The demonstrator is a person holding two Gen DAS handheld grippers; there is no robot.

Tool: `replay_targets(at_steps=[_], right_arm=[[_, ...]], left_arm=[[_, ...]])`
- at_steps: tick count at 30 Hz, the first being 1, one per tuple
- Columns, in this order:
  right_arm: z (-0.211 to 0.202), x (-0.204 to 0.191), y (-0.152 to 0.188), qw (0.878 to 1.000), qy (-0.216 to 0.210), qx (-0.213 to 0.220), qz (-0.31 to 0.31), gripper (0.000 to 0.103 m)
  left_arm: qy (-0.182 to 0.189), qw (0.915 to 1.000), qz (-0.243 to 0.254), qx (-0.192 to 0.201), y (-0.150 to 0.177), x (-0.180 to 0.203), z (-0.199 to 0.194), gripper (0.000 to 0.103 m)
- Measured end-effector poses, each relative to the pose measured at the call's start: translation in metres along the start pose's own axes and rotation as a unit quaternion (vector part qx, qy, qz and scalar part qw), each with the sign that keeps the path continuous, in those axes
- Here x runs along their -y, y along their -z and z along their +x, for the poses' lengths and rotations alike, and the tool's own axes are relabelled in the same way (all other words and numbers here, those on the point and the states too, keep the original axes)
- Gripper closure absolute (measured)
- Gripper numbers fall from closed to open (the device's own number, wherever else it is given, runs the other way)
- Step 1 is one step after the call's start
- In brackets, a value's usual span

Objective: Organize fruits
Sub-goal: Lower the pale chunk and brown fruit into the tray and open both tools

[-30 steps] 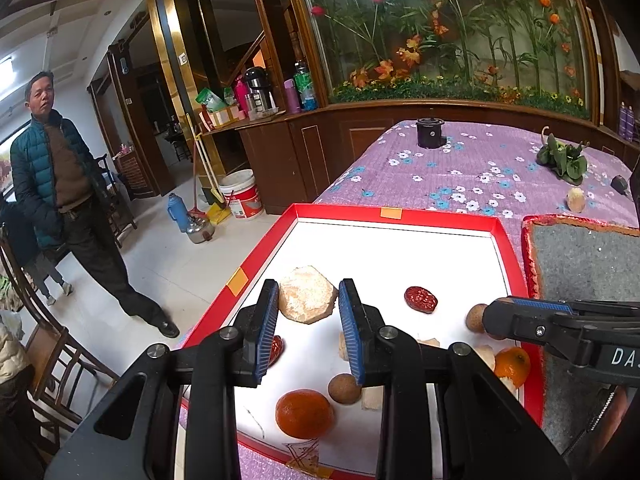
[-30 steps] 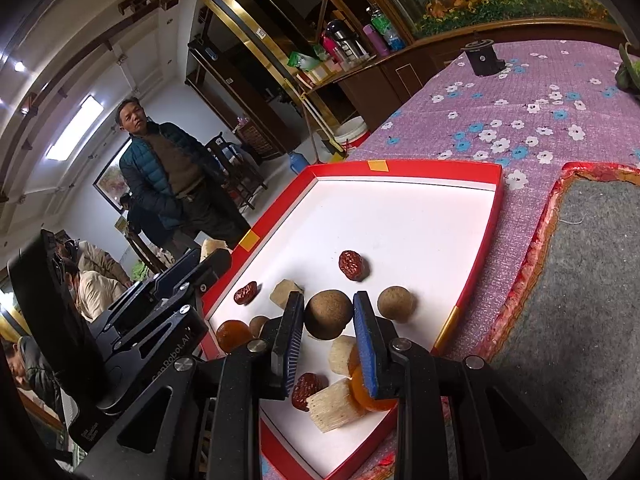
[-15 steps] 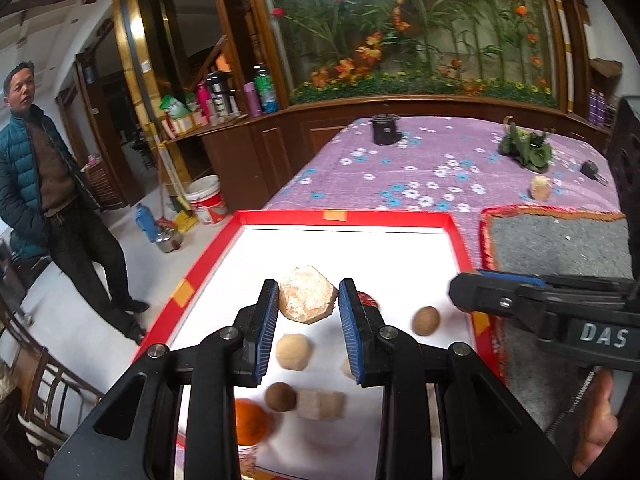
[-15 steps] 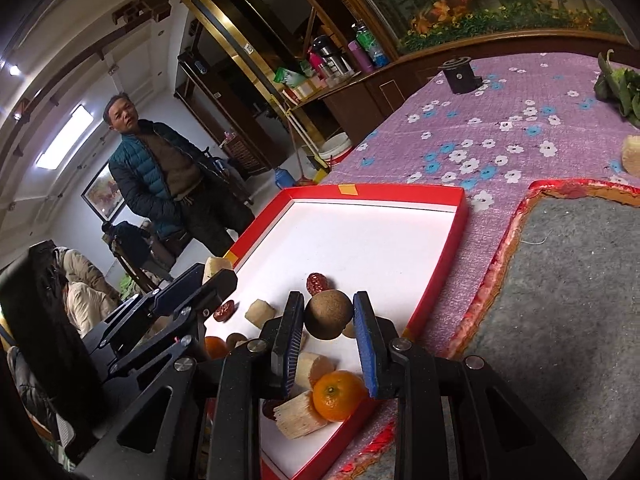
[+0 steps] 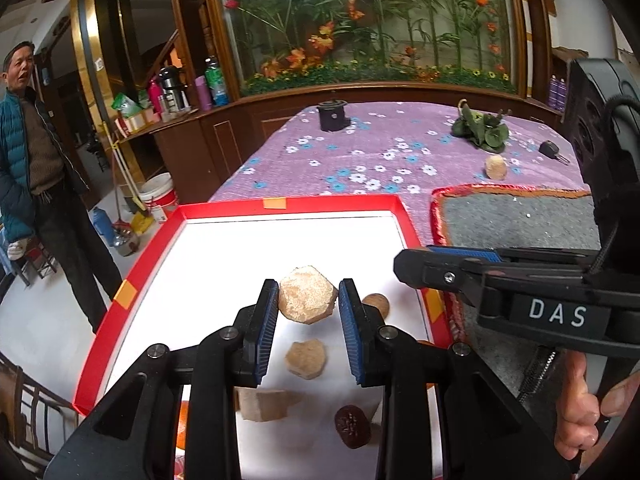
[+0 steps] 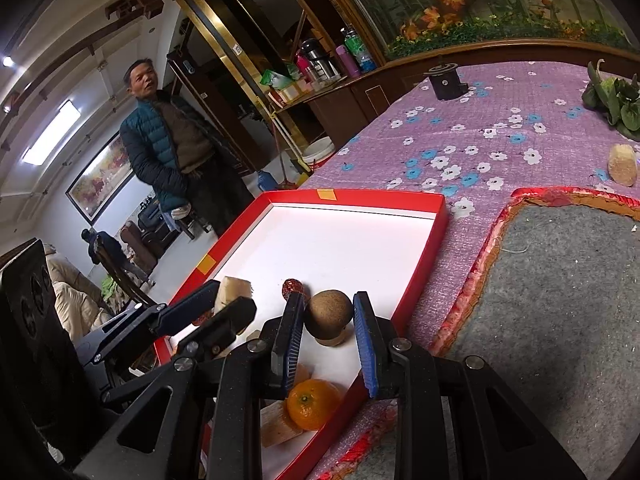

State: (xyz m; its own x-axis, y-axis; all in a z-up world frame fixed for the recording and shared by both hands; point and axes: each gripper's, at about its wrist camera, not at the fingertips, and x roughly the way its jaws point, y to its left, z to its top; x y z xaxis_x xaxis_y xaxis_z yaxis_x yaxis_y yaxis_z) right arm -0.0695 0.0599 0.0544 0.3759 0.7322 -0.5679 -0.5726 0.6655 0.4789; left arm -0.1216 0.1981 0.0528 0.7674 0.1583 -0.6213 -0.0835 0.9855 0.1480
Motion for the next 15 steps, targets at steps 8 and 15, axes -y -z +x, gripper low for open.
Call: replay_targets(at_steps=[8, 15], right_arm=[[0.0014, -0.0023, -0.0004, 1.0, 0.002, -0.001, -0.001, 0.075], [-0.004, 0.0043, -0.0057, 1.0, 0.001, 0.014, 0.013, 0.065]], left_arm=[[0.03, 0.9994, 0.014, -0.013, 0.0041, 0.0092, 0.0058, 0.074], [0.051, 0.9986, 0.009, -0.008, 0.0057, 0.0105, 0.0002, 0.056]])
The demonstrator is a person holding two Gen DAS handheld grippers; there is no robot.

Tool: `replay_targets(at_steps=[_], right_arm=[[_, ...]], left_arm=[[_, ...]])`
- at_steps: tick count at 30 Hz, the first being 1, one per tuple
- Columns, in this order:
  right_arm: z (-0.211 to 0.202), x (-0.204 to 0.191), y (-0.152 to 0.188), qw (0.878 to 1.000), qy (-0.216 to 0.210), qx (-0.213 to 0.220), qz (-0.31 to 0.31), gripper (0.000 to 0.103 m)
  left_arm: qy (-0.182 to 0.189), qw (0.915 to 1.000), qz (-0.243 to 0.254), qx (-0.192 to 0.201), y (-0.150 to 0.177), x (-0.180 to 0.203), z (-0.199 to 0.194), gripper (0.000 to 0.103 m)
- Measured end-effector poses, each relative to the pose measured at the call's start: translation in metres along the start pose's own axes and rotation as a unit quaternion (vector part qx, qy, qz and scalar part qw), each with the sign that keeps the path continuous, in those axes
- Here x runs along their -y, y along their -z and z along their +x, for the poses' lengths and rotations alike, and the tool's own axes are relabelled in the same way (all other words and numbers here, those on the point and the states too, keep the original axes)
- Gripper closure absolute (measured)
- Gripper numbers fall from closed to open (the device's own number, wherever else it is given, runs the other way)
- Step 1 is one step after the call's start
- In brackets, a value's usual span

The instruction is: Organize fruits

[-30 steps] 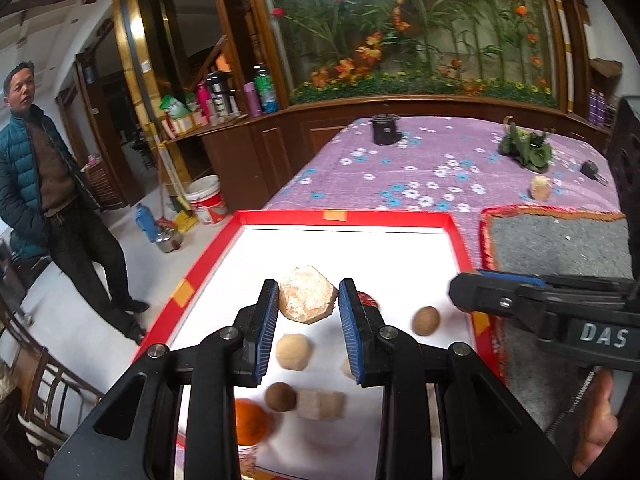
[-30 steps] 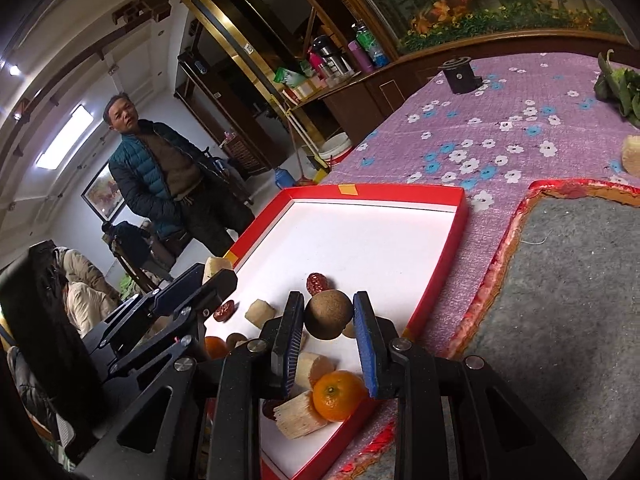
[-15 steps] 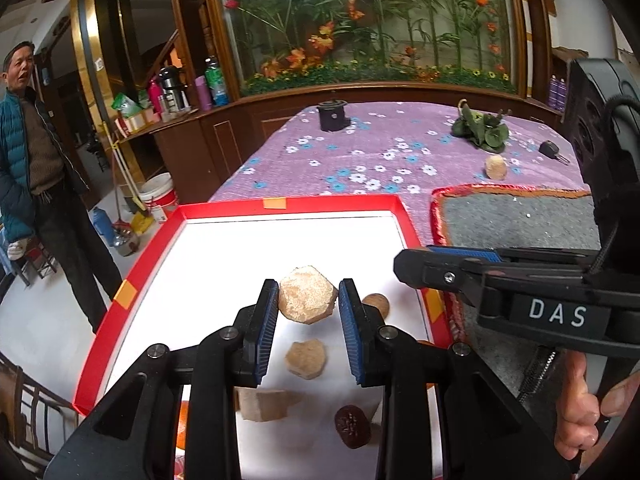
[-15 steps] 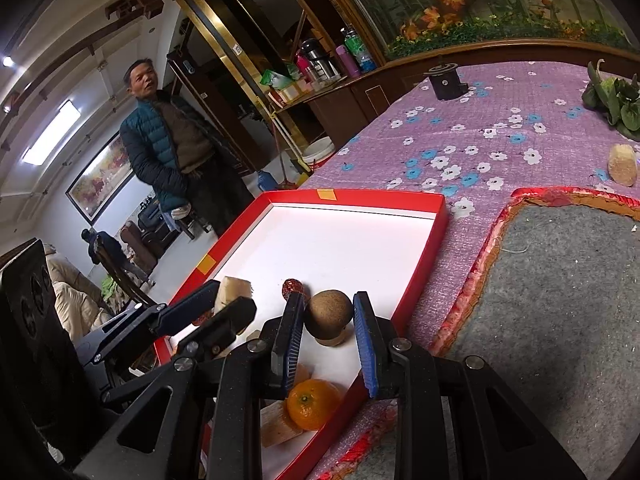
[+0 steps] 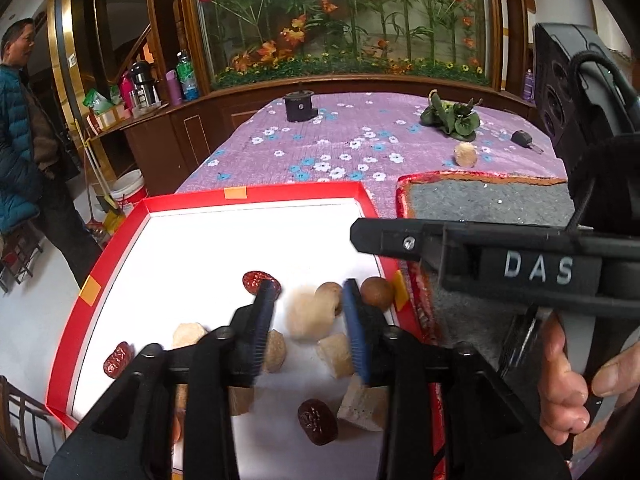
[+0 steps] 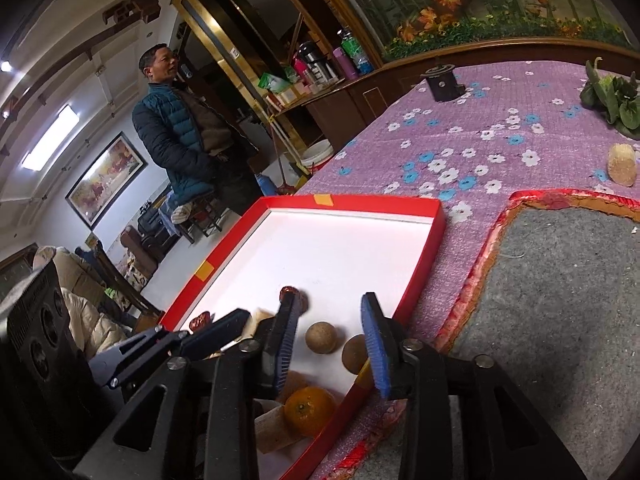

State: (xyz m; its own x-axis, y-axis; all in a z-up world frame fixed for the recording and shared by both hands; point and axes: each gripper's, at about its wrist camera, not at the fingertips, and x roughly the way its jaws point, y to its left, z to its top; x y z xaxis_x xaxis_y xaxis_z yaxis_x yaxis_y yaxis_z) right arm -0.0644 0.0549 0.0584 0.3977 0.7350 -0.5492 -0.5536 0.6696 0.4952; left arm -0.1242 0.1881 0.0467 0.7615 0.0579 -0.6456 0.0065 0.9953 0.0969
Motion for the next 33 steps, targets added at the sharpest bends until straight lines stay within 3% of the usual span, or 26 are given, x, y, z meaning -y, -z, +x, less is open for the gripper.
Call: replay_targets(at_steps=[4, 7, 9, 18, 25, 30, 33], right_arm=[[-0.017, 0.006, -0.003, 0.999, 0.025, 0.031, 0.01, 0.054], [-0.046, 0.003, 0.0, 0.996, 0.057, 0.068, -0.006, 0.052], [-0.068, 0.001, 0.002, 0.993, 0.076, 0.089, -0.019, 0.043], [-0.164, -0.015, 0.024, 0.98, 0.128, 0.14, -0.064, 0.021], [-0.212, -0.047, 0.064, 0.973, 0.143, 0.158, -0.09, 0.018], [-0.239, -0.064, 0.087, 0.967, 0.157, 0.171, -0.104, 0.016], [-0.252, -0.075, 0.099, 0.961, 0.174, 0.18, -0.118, 0.011]], left_arm=[[0.026, 0.9994, -0.008, 0.023, -0.006, 0.001, -0.017, 0.041], [0.045, 0.9977, -0.014, 0.048, -0.009, 0.004, -0.037, 0.027], [0.046, 0.9964, -0.017, 0.069, -0.01, 0.008, -0.053, 0.02], [0.047, 0.9932, -0.01, 0.106, -0.02, 0.043, -0.115, 0.017], [0.022, 0.9912, -0.043, 0.124, -0.015, 0.053, -0.157, 0.012], [-0.024, 0.9876, -0.048, 0.148, -0.005, 0.059, -0.181, 0.0], [-0.032, 0.9859, -0.051, 0.156, 0.003, 0.061, -0.194, 0.0]])
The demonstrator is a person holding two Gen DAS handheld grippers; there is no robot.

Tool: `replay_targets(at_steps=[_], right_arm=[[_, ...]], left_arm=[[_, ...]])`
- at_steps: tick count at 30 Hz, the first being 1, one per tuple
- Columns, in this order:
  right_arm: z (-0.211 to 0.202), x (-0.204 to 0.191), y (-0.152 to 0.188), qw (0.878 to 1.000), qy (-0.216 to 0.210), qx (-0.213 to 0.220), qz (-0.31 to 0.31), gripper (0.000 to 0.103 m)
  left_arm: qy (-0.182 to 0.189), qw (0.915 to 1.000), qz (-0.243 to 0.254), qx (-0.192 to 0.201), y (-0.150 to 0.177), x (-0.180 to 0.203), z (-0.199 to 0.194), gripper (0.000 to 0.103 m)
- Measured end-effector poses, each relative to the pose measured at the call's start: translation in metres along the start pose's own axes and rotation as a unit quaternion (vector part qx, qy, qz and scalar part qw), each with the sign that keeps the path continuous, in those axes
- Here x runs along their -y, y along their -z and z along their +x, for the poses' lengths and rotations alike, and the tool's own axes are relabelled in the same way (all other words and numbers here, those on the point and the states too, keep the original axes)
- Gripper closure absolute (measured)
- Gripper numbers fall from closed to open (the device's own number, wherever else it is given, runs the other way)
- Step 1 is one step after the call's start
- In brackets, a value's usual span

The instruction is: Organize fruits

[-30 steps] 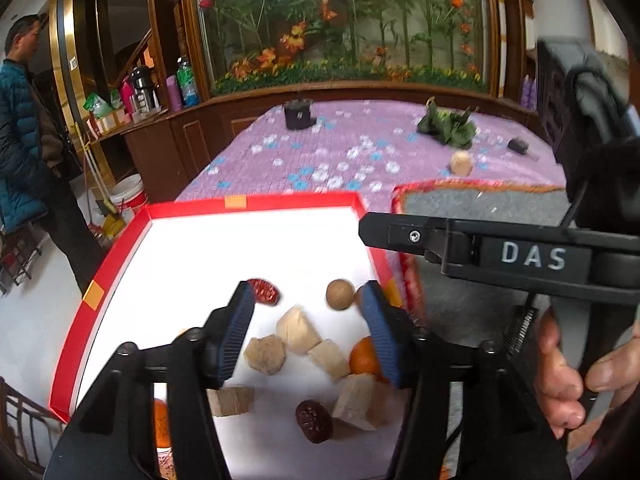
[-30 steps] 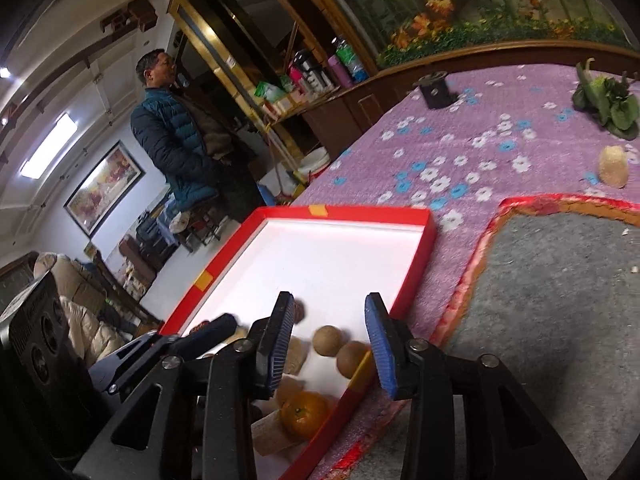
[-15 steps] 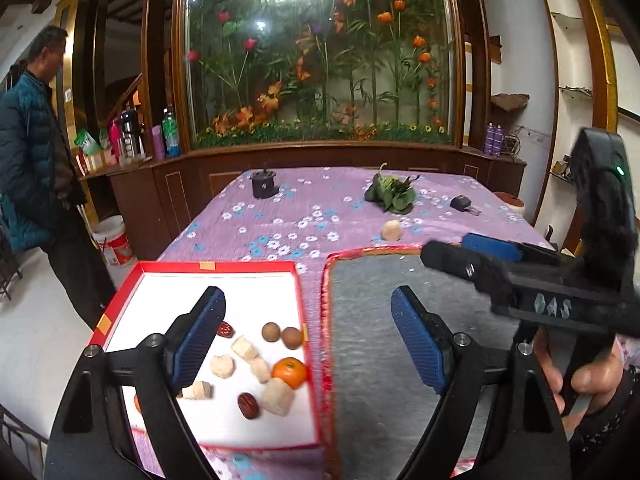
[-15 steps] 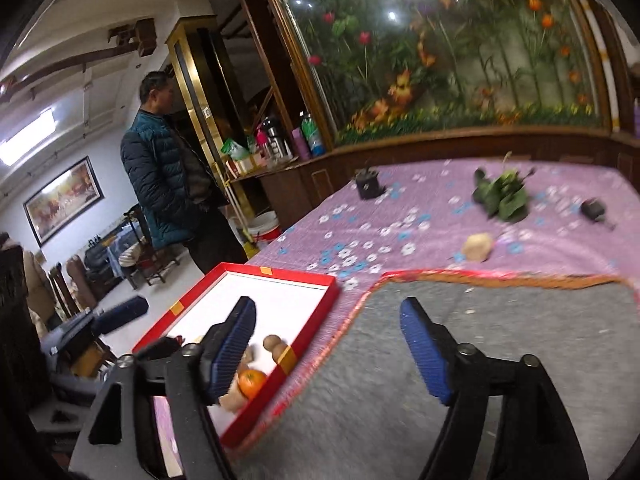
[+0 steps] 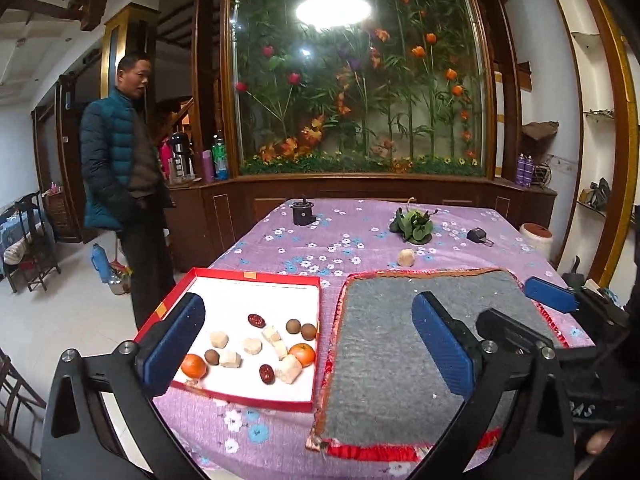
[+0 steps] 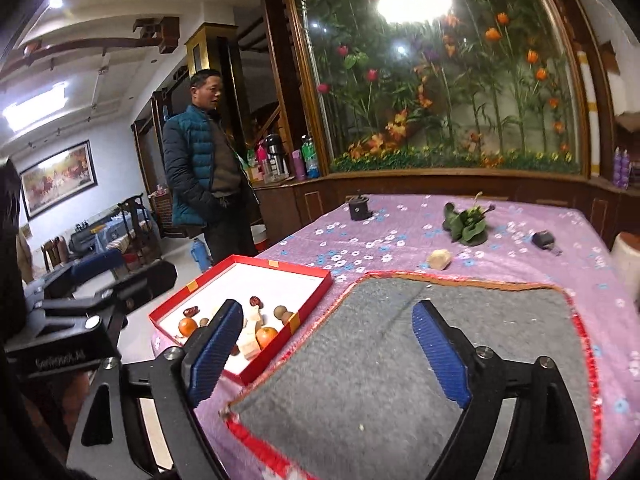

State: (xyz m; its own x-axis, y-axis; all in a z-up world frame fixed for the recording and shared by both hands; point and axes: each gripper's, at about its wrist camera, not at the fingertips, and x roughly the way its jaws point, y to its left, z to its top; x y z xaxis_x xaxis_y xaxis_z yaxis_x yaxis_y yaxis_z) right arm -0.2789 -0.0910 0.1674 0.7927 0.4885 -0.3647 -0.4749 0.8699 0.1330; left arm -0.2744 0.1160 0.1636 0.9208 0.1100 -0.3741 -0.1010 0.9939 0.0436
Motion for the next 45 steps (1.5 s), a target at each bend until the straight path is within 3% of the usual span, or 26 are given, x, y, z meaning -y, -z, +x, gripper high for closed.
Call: replay_targets(at_steps=[5, 13, 24, 35, 45], right_arm=[[-0.036, -0.003, 0.007, 0.999, 0.016, 0.028, 0.003, 0.004], [-0.067, -0.001, 0.005, 0.998, 0.029, 0.058, 0.015, 0.002], [-0.068, -0.012, 0.002, 0.997, 0.035, 0.065, -0.004, 0.002], [-0.055, -0.019, 0.002, 0.998, 0.026, 0.052, -0.006, 0.002], [-0.04, -0.026, 0.003, 0.999, 0.023, 0.039, -0.016, 0.002]], left_arm=[[0.0, 0.9996, -0.006, -0.027, 0.006, 0.001, -0.009, 0.0], [0.012, 0.9998, 0.0, -0.016, 0.009, 0.007, -0.028, 0.0], [0.021, 0.9997, 0.004, -0.013, 0.009, 0.004, -0.036, 0.0], [-0.027, 0.9993, -0.006, -0.026, 0.019, -0.01, -0.027, 0.0], [-0.048, 0.9984, -0.009, -0.027, 0.021, -0.018, -0.022, 0.0]])
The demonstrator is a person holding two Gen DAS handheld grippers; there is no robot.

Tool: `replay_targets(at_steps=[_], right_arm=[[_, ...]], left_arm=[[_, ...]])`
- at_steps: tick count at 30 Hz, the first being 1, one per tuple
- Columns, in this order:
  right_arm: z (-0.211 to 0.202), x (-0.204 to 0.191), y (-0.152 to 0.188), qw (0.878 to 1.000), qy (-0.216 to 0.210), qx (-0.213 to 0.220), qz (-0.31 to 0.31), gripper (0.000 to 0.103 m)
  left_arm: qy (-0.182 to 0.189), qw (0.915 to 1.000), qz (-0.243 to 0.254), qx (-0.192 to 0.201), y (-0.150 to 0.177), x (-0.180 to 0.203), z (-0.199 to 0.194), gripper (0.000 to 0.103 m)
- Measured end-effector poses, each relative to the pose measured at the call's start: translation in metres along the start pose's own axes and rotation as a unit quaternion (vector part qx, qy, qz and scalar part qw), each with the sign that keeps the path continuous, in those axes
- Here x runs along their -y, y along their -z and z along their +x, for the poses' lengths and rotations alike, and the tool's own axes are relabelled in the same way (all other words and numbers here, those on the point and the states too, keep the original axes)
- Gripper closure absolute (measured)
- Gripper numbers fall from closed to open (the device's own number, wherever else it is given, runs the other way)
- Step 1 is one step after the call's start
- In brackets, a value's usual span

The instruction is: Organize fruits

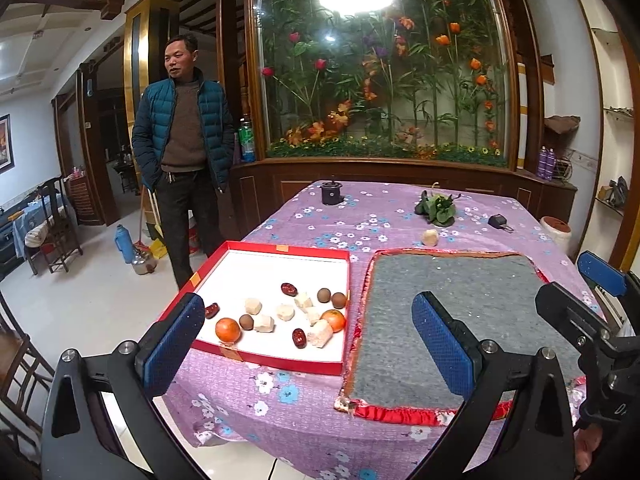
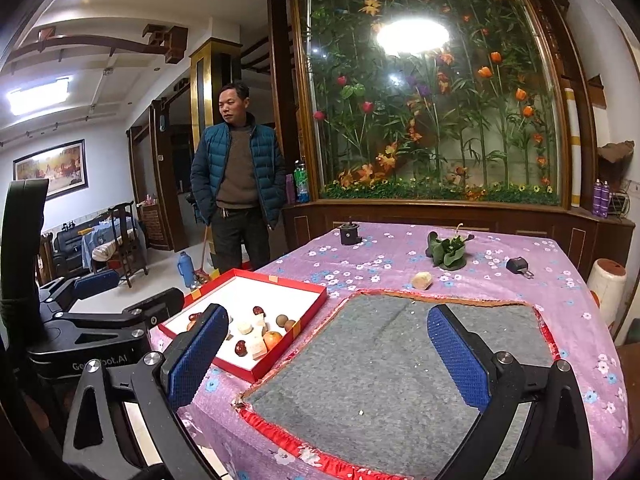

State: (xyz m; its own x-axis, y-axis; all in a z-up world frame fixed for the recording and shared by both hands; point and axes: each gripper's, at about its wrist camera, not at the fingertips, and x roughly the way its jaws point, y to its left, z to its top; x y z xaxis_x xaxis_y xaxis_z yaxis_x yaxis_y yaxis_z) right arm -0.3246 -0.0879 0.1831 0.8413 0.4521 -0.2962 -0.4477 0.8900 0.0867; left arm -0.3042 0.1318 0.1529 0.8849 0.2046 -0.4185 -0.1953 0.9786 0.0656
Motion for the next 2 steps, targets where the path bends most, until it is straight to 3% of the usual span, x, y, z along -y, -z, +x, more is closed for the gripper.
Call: replay_targets(at_steps=[2], right_arm=[[0.0037, 0.0015, 0.0012, 1.0, 0.001, -0.004, 0.001, 0.002]], left_arm=[[0.0, 1.0, 0.002, -0.002, 0.0002, 0.001, 0.0033, 0.0]])
